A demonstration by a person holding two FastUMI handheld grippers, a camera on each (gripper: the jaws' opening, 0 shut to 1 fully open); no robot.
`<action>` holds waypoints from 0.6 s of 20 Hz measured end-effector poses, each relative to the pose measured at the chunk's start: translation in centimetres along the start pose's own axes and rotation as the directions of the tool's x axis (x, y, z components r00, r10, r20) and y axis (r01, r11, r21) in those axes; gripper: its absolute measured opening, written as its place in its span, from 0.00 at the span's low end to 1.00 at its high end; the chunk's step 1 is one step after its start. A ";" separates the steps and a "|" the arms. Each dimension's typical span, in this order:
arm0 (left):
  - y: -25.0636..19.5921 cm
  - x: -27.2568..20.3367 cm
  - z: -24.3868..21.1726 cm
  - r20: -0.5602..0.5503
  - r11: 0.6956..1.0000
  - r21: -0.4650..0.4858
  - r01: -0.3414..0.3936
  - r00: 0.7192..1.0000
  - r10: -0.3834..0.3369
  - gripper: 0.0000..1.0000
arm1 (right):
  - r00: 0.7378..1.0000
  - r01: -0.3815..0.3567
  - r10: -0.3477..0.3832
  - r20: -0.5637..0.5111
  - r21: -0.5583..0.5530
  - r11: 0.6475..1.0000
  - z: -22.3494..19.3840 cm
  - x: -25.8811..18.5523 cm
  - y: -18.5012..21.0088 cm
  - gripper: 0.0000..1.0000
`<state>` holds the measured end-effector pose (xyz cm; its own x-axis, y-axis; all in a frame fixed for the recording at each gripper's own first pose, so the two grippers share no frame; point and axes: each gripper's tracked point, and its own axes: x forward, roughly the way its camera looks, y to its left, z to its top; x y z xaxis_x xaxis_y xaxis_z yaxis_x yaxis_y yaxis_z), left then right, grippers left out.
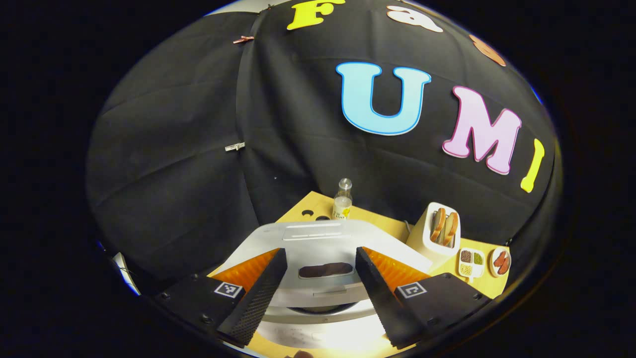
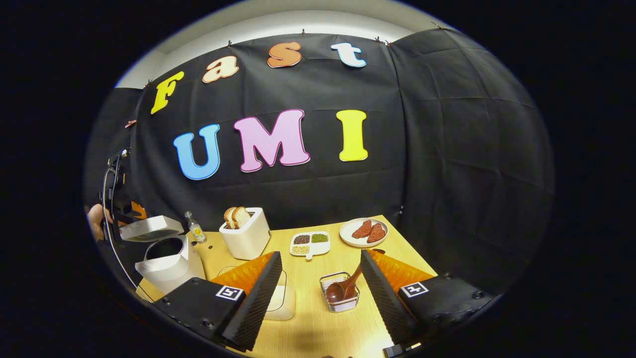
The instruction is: Close the left gripper, press the button to open the rice cooker; take a wooden spoon from the chopstick holder with the right hand, scoop a spoonful of rice and pour it into the rice cooker, then put the wooden spoon back into the chopstick holder.
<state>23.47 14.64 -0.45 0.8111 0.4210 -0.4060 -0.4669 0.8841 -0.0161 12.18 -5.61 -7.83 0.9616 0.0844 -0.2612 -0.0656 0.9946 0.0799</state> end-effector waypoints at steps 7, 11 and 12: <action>-0.8 2.5 -8.0 -0.122 1.000 0.024 -0.009 0.992 0.012 0.99 | 0.999 -0.029 0.029 -0.026 -0.009 1.000 -1.0 0.0 -1.4 0.99; -1.4 3.3 -9.3 -0.096 0.999 0.040 -0.011 0.995 0.015 1.00 | 0.999 -0.031 0.031 -0.042 -0.003 1.000 -1.4 0.2 -2.8 0.99; -1.4 3.4 -9.2 -0.083 0.999 0.040 -0.016 0.996 0.019 0.99 | 0.998 -0.034 0.034 -0.044 -0.006 0.999 -1.5 0.3 -3.1 0.98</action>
<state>23.67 12.96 -10.22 0.7699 0.4198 -0.4806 -0.4654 0.8847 0.0272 12.31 -8.58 -9.62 0.9461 0.1206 -0.3007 -0.1000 0.9915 0.0828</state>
